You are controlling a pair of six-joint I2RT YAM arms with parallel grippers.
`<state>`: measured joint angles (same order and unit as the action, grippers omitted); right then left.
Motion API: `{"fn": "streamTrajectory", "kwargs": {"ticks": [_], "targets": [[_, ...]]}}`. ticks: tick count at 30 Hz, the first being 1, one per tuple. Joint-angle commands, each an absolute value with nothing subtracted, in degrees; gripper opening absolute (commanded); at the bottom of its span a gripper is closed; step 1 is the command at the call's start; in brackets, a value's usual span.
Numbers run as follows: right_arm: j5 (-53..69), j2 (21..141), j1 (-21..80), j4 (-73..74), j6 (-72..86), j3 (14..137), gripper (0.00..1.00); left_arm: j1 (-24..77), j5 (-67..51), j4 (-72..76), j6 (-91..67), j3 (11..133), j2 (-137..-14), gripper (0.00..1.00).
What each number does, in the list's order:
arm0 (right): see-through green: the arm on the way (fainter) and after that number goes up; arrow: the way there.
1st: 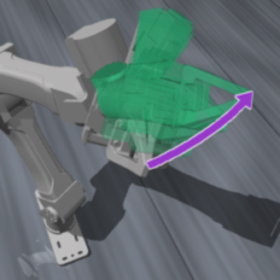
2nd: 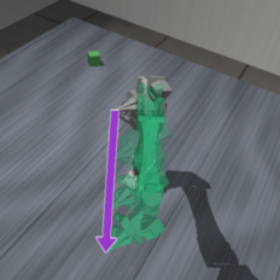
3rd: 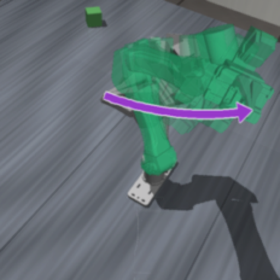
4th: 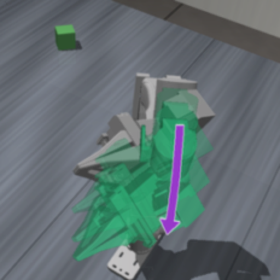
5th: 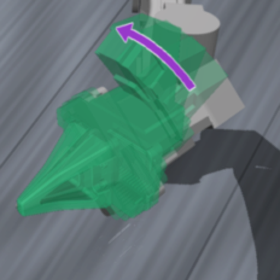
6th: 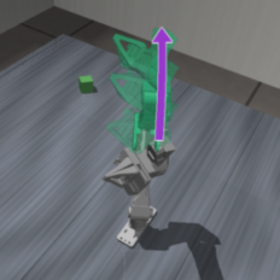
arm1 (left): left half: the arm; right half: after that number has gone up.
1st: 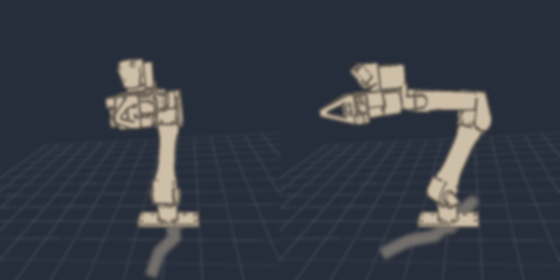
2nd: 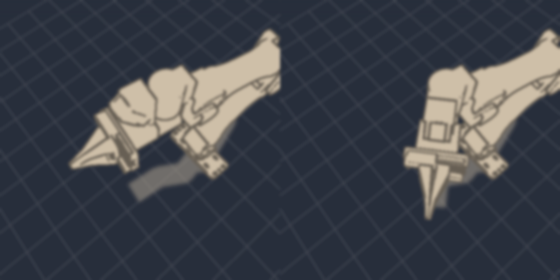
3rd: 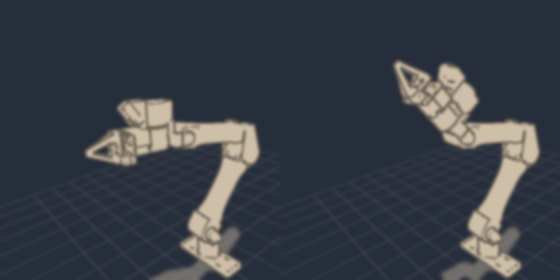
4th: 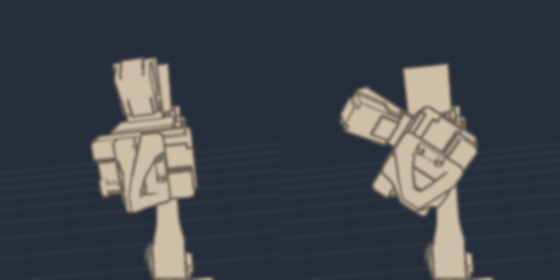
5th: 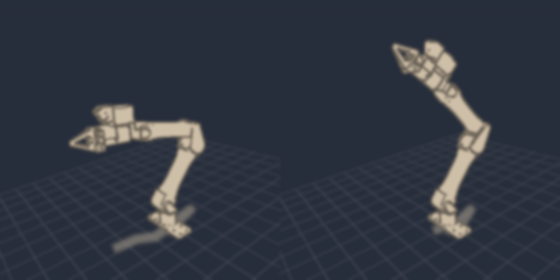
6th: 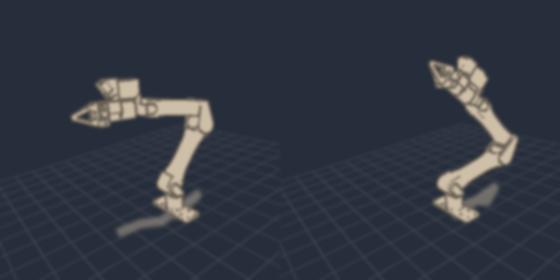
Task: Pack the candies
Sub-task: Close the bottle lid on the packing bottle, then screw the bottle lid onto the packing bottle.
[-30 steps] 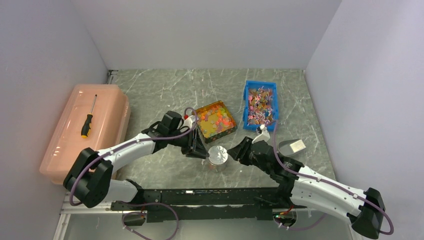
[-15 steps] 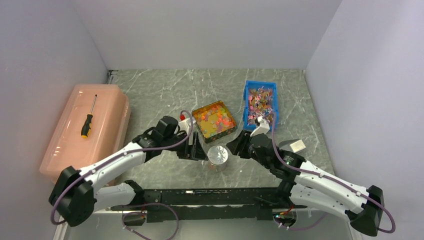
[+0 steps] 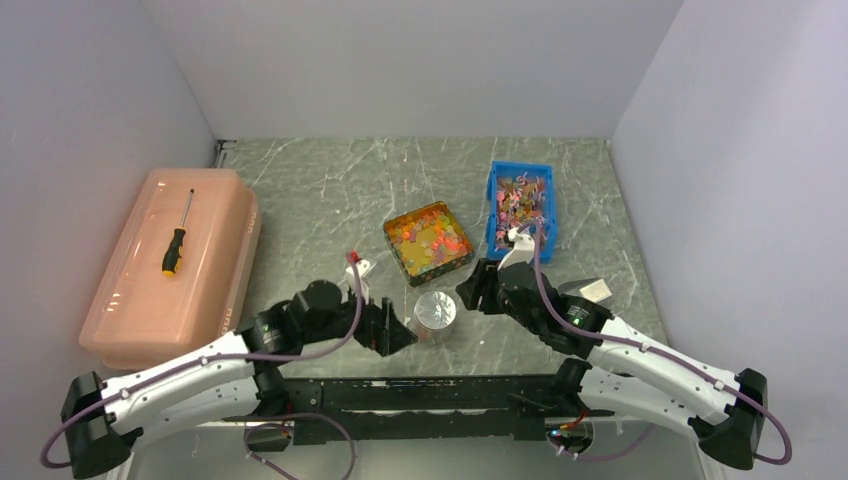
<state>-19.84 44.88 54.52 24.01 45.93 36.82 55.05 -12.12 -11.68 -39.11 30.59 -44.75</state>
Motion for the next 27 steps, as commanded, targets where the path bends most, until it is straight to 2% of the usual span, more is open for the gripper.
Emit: {"fn": "streamTrajectory", "kwargs": {"ticks": [1,5,9,14,20,27], "targets": [[-18.9,45.0,54.6,24.7,41.4,39.9,0.56,63.1,5.3,2.5,-35.0,21.7,-37.7,0.99],[-17.2,46.6,54.6,26.7,38.9,41.8,0.56,65.7,8.4,11.8,-31.8,15.6,-37.3,0.99],[-17.1,46.1,54.6,27.9,38.6,41.8,0.54,71.5,16.8,19.7,-25.5,13.5,-41.1,0.99],[-17.1,44.2,54.6,28.7,39.0,41.0,0.55,74.6,20.7,27.0,-18.8,15.5,-51.7,0.99],[-16.4,44.1,54.6,30.5,38.9,42.4,0.56,75.6,20.8,46.2,-15.3,11.4,-64.4,0.99],[-16.4,42.8,54.6,32.4,39.1,42.7,0.56,76.0,23.2,58.4,-11.2,11.0,-75.1,0.99]]}}
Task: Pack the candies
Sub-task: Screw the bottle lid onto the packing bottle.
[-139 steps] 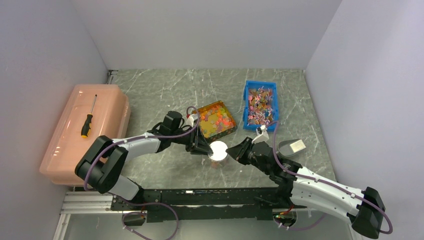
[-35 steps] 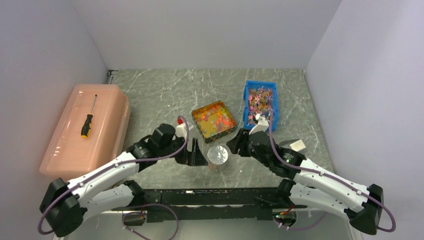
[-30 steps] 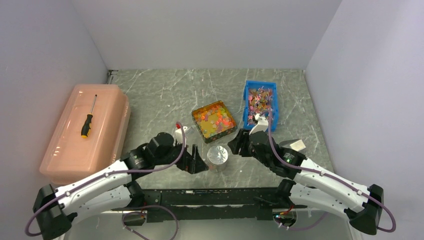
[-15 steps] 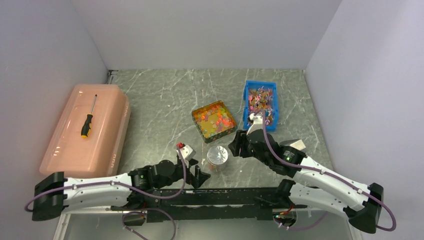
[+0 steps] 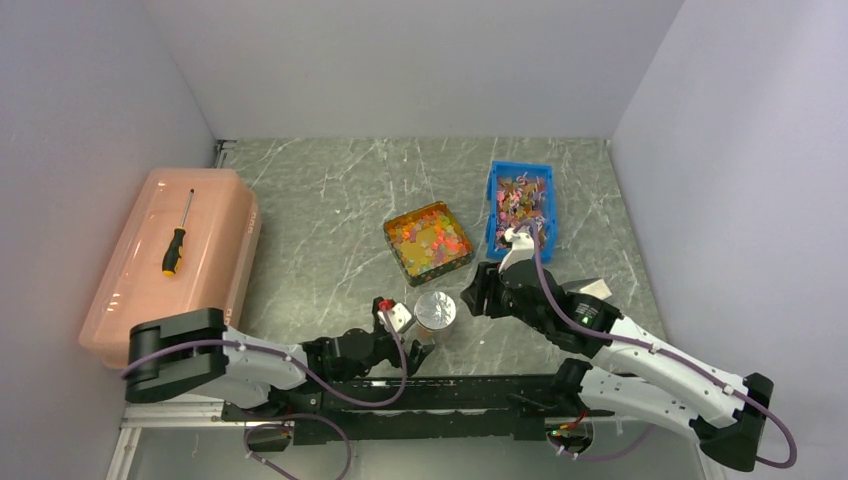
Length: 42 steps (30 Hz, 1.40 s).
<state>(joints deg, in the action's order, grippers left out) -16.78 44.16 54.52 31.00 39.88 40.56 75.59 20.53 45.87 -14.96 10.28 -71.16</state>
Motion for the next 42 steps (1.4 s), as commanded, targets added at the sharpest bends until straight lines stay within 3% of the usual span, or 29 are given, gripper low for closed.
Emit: {"fn": "streamTrajectory", "kwargs": {"ticks": [1,11,17,28,42], "targets": [[-16.3,42.8,54.6,32.7,39.3,42.8,0.56,76.0,23.4,60.5,-11.0,10.8,-76.7,0.99],[-12.2,46.7,54.6,32.7,38.9,45.7,0.56,76.0,24.4,83.6,-7.9,10.2,-93.2,1.00],[-7.9,51.5,54.6,32.0,37.5,48.2,0.44,76.0,25.2,94.6,-6.4,10.9,-102.0,0.99],[-2.7,59.2,55.2,27.2,37.9,49.7,0.16,76.0,24.1,95.3,-5.7,12.8,-105.5,0.94],[-0.8,68.9,56.8,23.0,38.0,51.9,0.07,75.7,23.0,95.3,-6.3,13.5,-107.1,0.82]]}}
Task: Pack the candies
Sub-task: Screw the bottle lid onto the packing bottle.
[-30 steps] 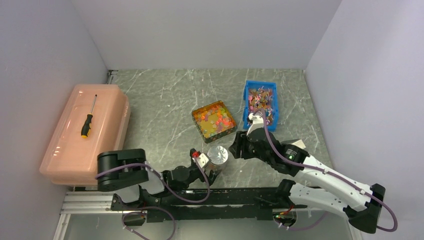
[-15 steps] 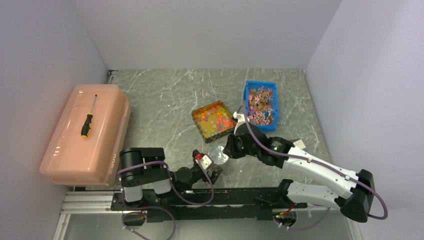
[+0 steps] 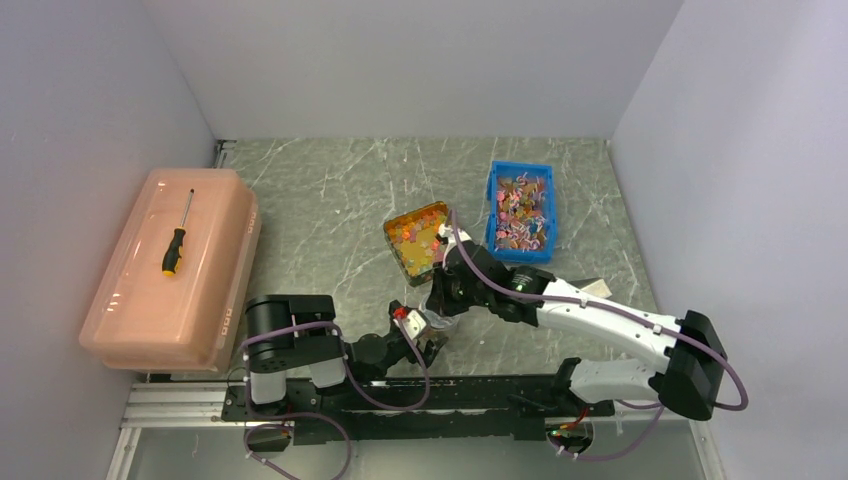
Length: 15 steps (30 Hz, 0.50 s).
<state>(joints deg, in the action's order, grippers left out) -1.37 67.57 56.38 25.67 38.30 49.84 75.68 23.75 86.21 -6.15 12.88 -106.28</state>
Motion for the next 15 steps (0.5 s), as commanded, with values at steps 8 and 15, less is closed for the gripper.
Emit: {"fn": "streamTrajectory", "kwargs": {"ticks": [8,15], "targets": [[-0.5,71.4,56.8,22.7,38.7,50.2,0.07,75.3,23.1,95.3,-6.8,13.3,-107.1,0.80],[-0.3,74.1,56.9,24.2,38.4,50.2,0.07,75.2,23.4,95.4,-7.0,13.3,-107.2,0.80]]}}
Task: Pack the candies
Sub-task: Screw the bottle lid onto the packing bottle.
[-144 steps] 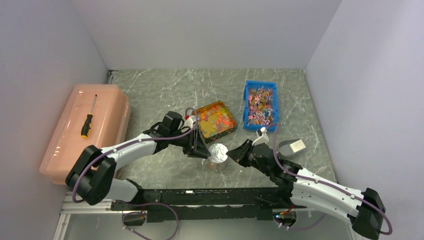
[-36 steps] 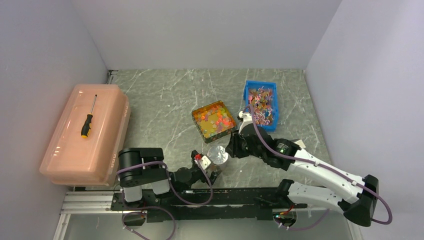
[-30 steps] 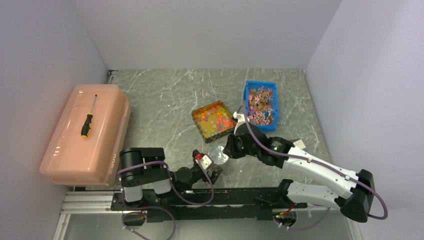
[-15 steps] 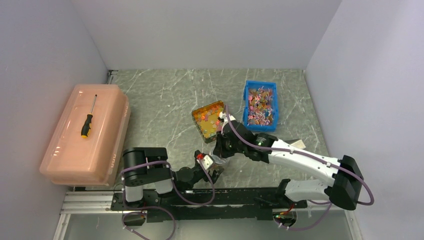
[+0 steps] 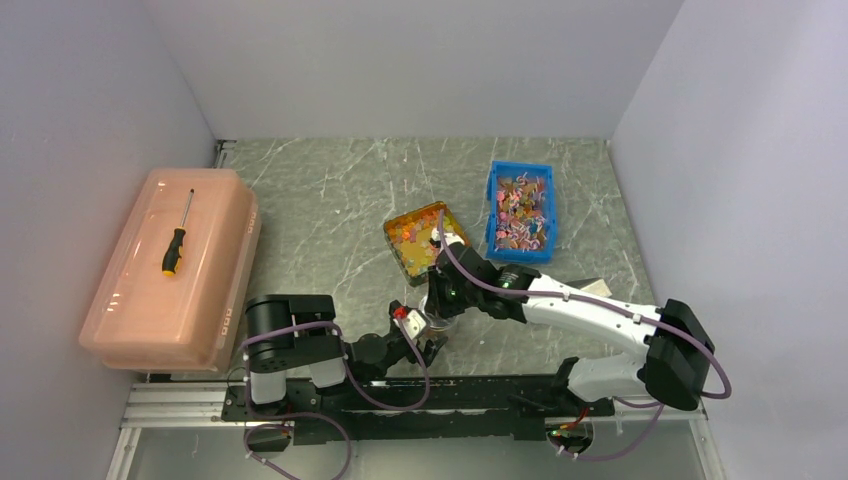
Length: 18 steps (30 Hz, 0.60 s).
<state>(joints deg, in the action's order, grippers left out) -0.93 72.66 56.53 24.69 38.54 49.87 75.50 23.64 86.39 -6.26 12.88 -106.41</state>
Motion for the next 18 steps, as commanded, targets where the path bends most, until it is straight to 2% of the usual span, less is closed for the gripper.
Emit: {"fn": "streamTrajectory", "kwargs": {"ticks": [1,8,18], "targets": [[-0.3,74.5,56.9,24.3,38.4,50.1,0.07,75.2,23.3,95.3,-7.0,13.2,-107.2,0.80],[-1.4,73.5,57.5,24.6,39.1,50.1,0.07,75.1,23.6,95.3,-7.2,13.0,-107.0,0.80],[-8.6,64.1,57.5,30.5,39.6,51.9,0.08,75.0,23.5,95.3,-7.6,12.9,-107.2,0.80]]}}
